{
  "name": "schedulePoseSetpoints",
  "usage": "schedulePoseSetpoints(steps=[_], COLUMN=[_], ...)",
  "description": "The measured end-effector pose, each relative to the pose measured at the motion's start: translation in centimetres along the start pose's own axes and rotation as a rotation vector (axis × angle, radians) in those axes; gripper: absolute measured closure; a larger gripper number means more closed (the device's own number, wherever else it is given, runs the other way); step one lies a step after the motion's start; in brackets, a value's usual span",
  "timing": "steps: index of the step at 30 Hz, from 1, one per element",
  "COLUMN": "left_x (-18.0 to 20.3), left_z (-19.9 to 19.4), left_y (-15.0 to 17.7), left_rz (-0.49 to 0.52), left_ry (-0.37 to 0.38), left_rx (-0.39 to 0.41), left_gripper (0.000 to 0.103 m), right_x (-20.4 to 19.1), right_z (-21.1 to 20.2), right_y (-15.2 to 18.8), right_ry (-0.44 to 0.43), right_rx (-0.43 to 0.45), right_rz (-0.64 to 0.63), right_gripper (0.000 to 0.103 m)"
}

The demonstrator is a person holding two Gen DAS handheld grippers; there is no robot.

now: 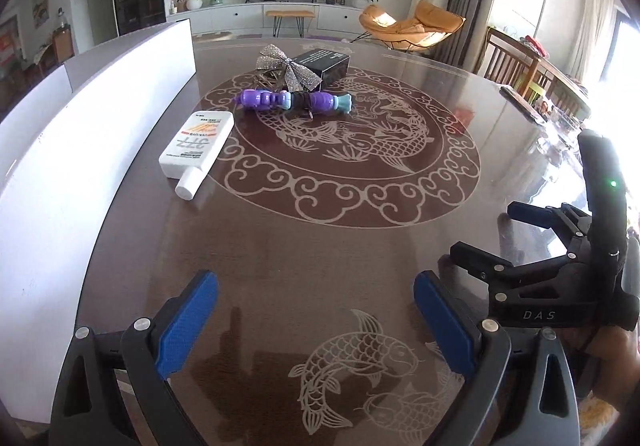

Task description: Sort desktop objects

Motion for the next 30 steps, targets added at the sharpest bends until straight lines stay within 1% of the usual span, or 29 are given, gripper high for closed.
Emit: schedulePoseSetpoints(steps=[5,11,20,26,30], left_x=[0.0,-0.2,-0.7,0.3,1.0], left_z=[1.2,0.5,0.5,0.0,0.2], left_y=[0.1,0.1,0.2,0.3,0.4], left_rz=[-0.006,-0.008,-0.032,0.020,0.058], left_ry=[-0.008,-0.044,-0.063,-0.114,-0.134], left_rx=[-0.015,0.013,0.003,0.023,0.016], left_gripper=[0.003,0.003,0.003,0.003,0.003], right_x=[-0.1,-0.1,-0.1,-0.1,-0.1], right_z=[0.0,0.0,0.0,0.0,0.0], right_y=[0.0,0.0,0.0,0.0,0.0], right_ry=[0.001,0.001,0.001,0.001,0.001], right_rx=[-0.001,-0.001,-0.001,-0.001,-0.001], right_rz=[0.000,0.000,0.001,0.001,0.001], right_gripper=[0.000,0.000,0.000,0.000,0.000])
Point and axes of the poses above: each gripper's, at about its wrist camera, not at the fingertips, and z roughly the way its jaws point, x to its right, y to its underside, the point moved 2 cm from there along z, roughly the way its jaws point, and after that the axes turned 11 degrees about y, right-handed, at the moved point
